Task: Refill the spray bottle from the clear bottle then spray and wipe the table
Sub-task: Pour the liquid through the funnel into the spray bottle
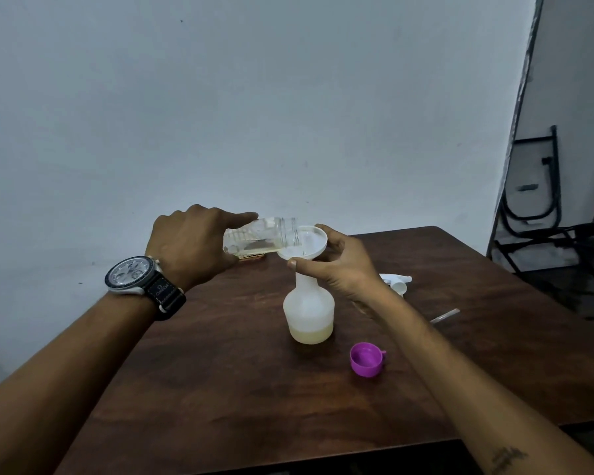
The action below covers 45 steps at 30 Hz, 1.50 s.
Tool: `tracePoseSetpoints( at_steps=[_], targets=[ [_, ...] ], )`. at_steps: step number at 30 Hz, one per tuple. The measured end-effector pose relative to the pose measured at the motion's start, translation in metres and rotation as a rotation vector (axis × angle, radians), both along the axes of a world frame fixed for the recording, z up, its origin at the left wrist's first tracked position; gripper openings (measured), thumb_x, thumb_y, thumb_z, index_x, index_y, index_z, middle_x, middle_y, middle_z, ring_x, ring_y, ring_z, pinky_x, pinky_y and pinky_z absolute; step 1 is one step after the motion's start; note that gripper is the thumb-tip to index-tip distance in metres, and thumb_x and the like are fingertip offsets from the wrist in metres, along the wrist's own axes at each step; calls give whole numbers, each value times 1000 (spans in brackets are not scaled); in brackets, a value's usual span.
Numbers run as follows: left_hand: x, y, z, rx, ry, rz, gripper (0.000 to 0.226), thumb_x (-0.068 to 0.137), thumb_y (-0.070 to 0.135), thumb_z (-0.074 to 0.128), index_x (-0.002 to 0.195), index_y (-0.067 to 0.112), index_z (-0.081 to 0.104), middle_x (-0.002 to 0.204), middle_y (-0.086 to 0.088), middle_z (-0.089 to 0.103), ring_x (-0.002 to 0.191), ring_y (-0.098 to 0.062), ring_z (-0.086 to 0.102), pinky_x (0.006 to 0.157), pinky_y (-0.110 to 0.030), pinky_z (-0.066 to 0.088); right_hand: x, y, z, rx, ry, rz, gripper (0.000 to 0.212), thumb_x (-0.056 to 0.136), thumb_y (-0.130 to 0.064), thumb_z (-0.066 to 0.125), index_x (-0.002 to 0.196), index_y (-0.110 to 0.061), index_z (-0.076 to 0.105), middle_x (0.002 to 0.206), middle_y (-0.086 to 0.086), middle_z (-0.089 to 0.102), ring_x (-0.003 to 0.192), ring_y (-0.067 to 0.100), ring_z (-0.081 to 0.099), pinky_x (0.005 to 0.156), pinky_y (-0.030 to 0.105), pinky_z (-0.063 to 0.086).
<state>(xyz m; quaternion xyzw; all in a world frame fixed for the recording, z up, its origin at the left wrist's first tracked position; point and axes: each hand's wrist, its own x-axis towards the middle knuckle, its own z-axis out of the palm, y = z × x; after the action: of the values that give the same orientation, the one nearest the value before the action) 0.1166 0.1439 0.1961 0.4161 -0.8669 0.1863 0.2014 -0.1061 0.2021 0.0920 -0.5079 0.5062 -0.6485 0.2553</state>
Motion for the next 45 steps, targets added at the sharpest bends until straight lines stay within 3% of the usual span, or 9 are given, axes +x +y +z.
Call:
tracePoseSetpoints(
  at_steps=[3,7,13,17,22,28,31,35,45],
  targets=[
    [0,-1,-1,-6,3,0,64,81,54,69,139,61,44,98,2,71,88,-27,66,62,-30,41,1,1,1,0,12,-7,47,70,-13,95,112,-18,75,110,2,79,108,23,74,99,49,58],
    [-1,0,-1,-16,-2,1,64,82,54,70,140,60,43,100,2,72,87,-27,66,62,-30,40,1,0,0,10,7,-21,50,69,-14,96,113,-21,75,111,-2,79,108,19,74,101,50,57],
    [0,4,1,7,-5,2,65,81,54,69,141,59,43,104,1,71,93,-28,65,65,-31,36,3,4,2,18,6,-23,54,69,-16,96,118,-21,73,114,-1,78,108,18,74,100,47,58],
    [0,4,1,-2,-5,5,65,82,51,70,142,58,43,110,1,71,96,-29,65,65,-30,37,3,3,2,17,-14,-13,70,66,-22,98,130,-22,68,121,-2,75,112,16,72,97,38,59],
    [0,2,0,-10,7,-3,64,84,47,70,141,58,43,112,3,71,95,-27,65,65,-29,36,4,6,5,12,15,1,48,70,-18,96,112,-28,75,111,-4,78,109,18,73,92,35,61],
    [0,3,0,-9,15,-7,62,85,53,68,141,59,43,106,2,70,94,-26,65,65,-29,35,7,13,10,0,-1,36,41,74,-4,91,89,-34,68,85,-23,76,86,-5,72,83,23,60],
    [0,1,-1,1,12,-16,62,84,61,66,141,60,41,111,1,69,98,-28,65,67,-30,36,8,13,10,-2,4,37,38,75,-2,90,90,-31,71,86,-20,78,85,-2,72,88,31,60],
    [0,-2,-1,-1,10,-9,64,82,64,66,140,62,41,109,0,69,96,-29,65,66,-30,37,8,14,11,-6,-7,39,39,74,-3,90,90,-33,70,85,-24,77,85,-4,72,87,29,60],
    [-1,0,1,-28,0,1,66,84,41,69,140,61,41,105,-1,68,92,-29,66,65,-30,36,11,15,13,-16,3,30,42,74,-1,90,95,-32,71,88,-19,78,86,-2,73,83,24,61]
  ],
)
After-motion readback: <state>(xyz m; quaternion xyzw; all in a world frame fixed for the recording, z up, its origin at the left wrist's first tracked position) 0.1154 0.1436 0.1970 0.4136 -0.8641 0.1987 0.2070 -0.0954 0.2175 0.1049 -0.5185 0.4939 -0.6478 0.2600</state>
